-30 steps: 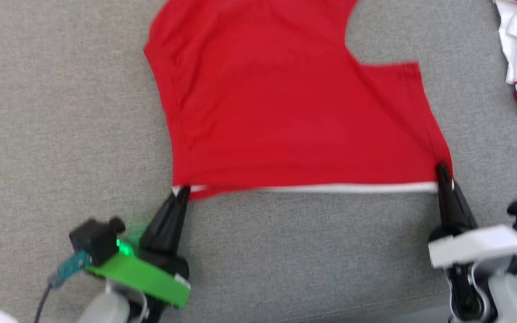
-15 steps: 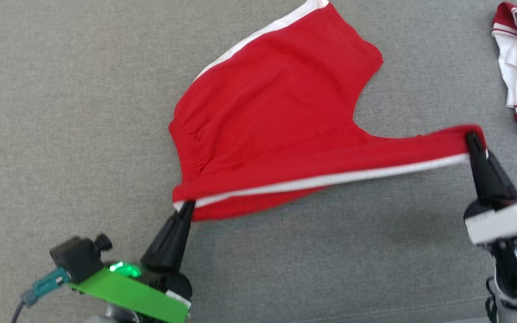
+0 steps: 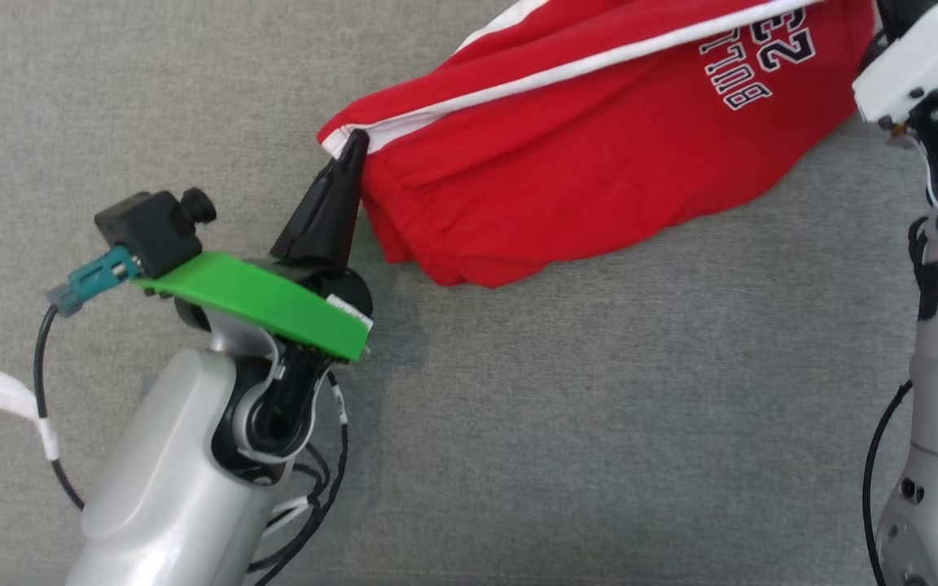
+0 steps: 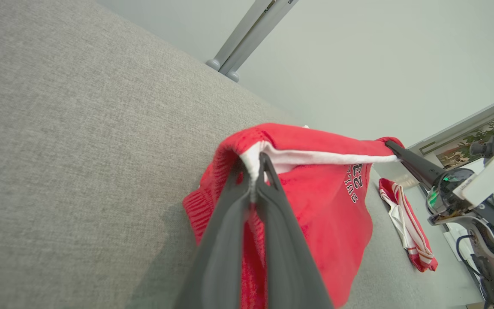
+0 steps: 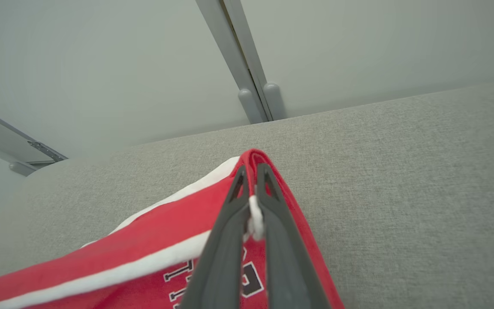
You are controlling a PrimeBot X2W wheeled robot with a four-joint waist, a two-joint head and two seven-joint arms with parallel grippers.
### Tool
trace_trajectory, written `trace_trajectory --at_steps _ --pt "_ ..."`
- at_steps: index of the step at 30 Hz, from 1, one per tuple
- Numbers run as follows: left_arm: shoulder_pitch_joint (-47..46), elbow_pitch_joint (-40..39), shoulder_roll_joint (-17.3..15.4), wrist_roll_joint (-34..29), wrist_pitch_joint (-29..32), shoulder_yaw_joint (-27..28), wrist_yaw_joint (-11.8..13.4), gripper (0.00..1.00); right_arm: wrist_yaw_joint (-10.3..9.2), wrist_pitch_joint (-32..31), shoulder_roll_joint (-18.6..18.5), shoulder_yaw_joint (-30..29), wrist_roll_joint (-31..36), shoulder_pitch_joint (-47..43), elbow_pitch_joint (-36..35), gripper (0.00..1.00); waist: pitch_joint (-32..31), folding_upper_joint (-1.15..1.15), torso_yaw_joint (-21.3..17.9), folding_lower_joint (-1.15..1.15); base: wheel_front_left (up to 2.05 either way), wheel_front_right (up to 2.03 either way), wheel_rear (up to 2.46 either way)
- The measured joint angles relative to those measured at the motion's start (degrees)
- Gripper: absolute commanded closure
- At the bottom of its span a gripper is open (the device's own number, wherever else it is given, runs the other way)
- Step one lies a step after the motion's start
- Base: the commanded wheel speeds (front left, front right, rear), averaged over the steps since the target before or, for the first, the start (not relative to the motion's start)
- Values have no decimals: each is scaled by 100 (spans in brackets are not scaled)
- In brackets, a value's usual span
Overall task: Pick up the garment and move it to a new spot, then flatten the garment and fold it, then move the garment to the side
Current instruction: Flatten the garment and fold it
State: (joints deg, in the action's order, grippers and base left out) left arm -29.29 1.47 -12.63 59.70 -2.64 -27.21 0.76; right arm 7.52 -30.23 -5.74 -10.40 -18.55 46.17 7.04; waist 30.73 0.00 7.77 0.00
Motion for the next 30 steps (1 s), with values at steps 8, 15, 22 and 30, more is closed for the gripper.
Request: trace_trajectory --at_steps 8,15,22,30 --pt "-746 1098 479 15 -52 -133 -227 100 0 312 70 -174 842 916 1147 29 407 0 481 0 0 0 0" --pt "-981 1393 630 16 -212 -151 -357 0 -1 947 30 -74 1014 1152 1468 0 582 0 678 0 0 0 0" --pt "-705 851 227 -701 -955 -99 -322 0 -1 744 -733 766 1383 846 1298 0 537 0 533 0 0 0 0" --pt "258 14 265 -1773 -1224 34 -112 0 1 478 -1000 820 1245 811 1321 0 504 0 600 0 0 0 0"
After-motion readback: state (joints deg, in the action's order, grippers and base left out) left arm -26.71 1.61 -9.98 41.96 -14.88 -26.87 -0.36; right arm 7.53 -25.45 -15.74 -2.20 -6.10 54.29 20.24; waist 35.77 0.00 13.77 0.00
